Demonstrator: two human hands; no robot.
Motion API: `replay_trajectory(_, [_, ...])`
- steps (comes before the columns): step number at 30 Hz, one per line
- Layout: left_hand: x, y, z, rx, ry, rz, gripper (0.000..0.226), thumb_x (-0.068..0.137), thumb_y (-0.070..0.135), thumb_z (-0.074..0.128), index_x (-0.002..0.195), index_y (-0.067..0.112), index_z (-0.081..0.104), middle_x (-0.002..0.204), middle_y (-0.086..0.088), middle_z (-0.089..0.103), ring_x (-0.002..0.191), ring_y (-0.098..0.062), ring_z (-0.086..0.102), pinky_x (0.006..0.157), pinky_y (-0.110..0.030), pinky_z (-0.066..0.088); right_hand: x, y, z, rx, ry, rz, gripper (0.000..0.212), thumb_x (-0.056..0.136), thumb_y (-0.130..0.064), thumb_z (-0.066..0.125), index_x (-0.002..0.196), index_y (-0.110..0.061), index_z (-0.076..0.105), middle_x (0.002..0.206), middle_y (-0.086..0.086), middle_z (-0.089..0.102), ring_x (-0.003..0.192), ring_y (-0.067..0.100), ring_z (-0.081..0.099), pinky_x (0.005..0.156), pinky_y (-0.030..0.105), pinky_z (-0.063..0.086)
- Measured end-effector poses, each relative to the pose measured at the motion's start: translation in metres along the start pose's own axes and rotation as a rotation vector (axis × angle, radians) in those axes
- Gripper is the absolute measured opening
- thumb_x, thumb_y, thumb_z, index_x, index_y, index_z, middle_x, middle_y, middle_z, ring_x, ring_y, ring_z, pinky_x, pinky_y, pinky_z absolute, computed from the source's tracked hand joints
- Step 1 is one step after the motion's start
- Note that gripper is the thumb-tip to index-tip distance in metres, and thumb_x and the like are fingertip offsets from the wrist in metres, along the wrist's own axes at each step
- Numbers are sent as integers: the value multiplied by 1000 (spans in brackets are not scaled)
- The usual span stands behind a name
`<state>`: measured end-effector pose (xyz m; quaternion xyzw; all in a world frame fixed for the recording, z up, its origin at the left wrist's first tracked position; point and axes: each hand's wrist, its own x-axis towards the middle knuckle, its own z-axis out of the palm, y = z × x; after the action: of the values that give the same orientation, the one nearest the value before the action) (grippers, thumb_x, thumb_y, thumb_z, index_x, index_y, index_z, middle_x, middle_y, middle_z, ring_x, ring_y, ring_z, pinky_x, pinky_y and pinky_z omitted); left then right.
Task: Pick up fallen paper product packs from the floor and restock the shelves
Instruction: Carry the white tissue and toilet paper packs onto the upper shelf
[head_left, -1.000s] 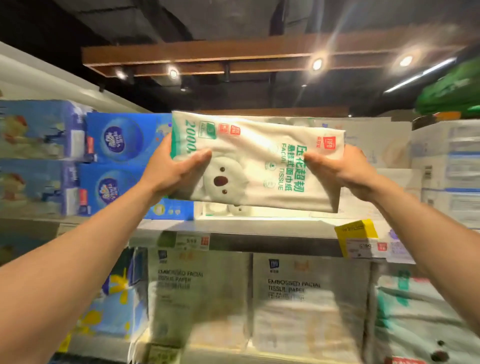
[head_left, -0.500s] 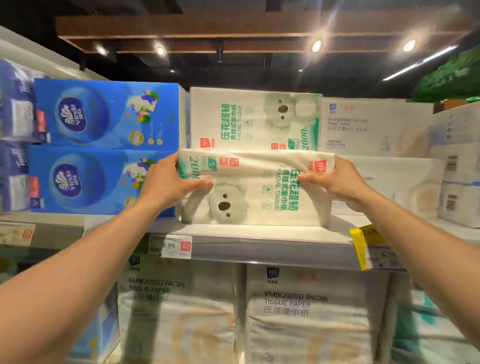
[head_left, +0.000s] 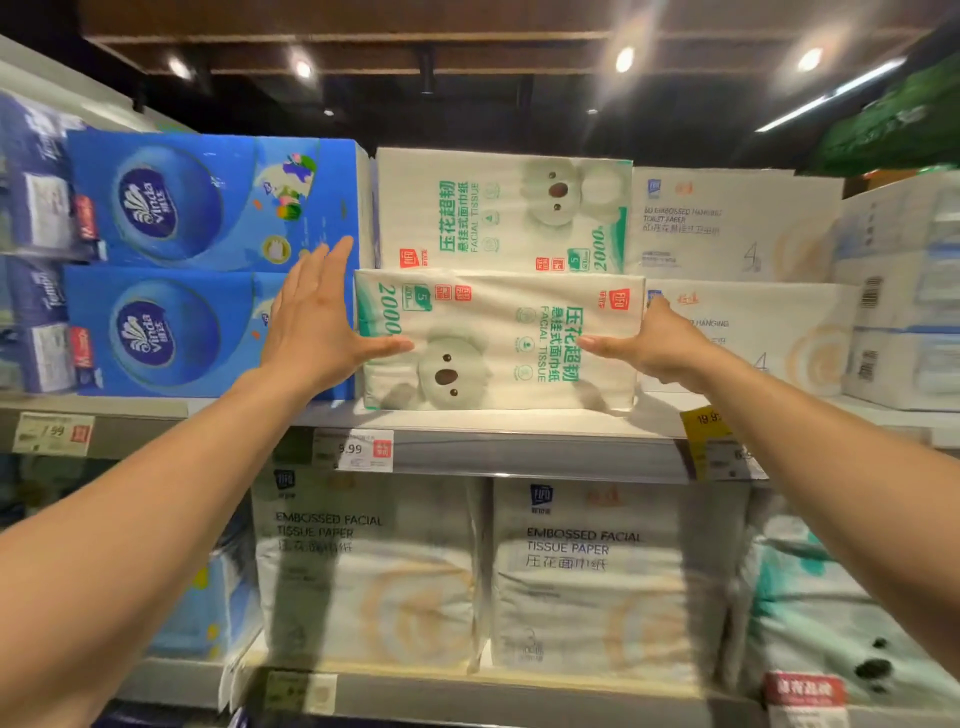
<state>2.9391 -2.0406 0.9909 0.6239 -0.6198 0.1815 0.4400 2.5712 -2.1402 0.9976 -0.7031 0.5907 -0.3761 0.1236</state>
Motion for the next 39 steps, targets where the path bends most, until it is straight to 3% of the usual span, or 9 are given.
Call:
replay_trajectory(2, [-12,0,-9,-19,23,22,127,62,69,79,161,22,14,166,-5,22,155,-26,15,125,-48,18,-2,4,1,15,-50,10,136,27,-97,72,141,-25,48,127,-6,68,110,25,66,80,40,59])
replay_trajectory(6, [-50,-2,-20,-28,-4,90,120,66,65,81,159,21,20,162,-6,31,150,-27,26,123,-49,24,-37,-12,4,13,3,6,115,39,-94,71,130,-26,57,118,-8,71,106,20,67,92,43,57])
replay_trajectory(10, [-84,-3,-40,34,-162,113,120,67,74,73,160,24,16,164,-4,26,151,-25,24,122,-49,26,-97,-45,0,-182,97,-76,88,78,-69,72,144,-18,44,142,6,58,128,29,54,103,47,49])
replay_trajectory(16, [-131,38,-74,46,-255,123,114,71,72,72,160,24,19,163,-3,29,149,-24,27,123,-42,26,-174,-52,-26,-379,61,-266,98,84,-68,65,155,-10,33,157,13,42,144,31,39,117,44,34])
replay_trajectory(21, [-182,106,-86,39,-301,121,113,70,76,67,159,24,21,162,-4,30,148,-23,29,123,-44,27,-241,-17,-63,-423,-21,-304,96,82,-71,64,151,-12,37,152,13,45,140,31,41,116,45,36])
replay_trajectory(24, [-212,156,-91,60,-380,138,116,69,79,64,160,23,19,163,-5,28,149,-25,28,123,-45,27,-282,12,-93,-468,-20,-314,106,70,-91,47,143,-14,44,140,12,51,132,33,47,111,46,40])
replay_trajectory(29, [-254,248,-86,-57,-455,244,125,59,90,51,160,22,21,164,-5,29,149,-26,28,121,-49,30,-361,63,-159,-559,-23,-207,100,82,-75,59,154,-11,31,154,15,39,142,35,37,118,47,33])
replay_trajectory(34, [-312,350,-53,-213,-555,446,127,59,95,53,157,18,30,159,-9,37,145,-30,36,120,-44,31,-460,134,-229,-618,30,3,104,81,-77,61,156,-12,29,158,15,35,145,35,34,117,53,34])
replay_trajectory(39, [-397,453,-28,-331,-689,669,143,46,109,28,156,18,31,155,-13,41,140,-33,41,117,-43,34,-587,203,-299,-704,68,299,104,81,-76,60,157,-12,28,161,15,30,149,33,28,119,52,31])
